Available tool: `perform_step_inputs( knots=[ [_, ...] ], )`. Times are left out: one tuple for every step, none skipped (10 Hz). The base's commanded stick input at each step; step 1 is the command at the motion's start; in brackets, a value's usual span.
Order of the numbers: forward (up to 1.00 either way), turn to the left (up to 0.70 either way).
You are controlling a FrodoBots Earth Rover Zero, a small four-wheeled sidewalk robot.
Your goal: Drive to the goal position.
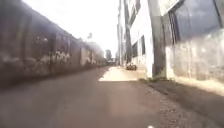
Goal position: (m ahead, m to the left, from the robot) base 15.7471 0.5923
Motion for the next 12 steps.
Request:
perform_step_inputs(
  knots=[
    [1.00,0.00],
    [1.00,0.00],
    [1.00,0.00],
    [1.00,0.00],
    [1.00,0.00],
    [1.00,0.00],
    [1.00,0.00],
    [1.00,0.00],
    [1.00,0.00],
    [1.00,0.00],
    [1.00,0.00],
    [1.00,0.00]
  ],
)
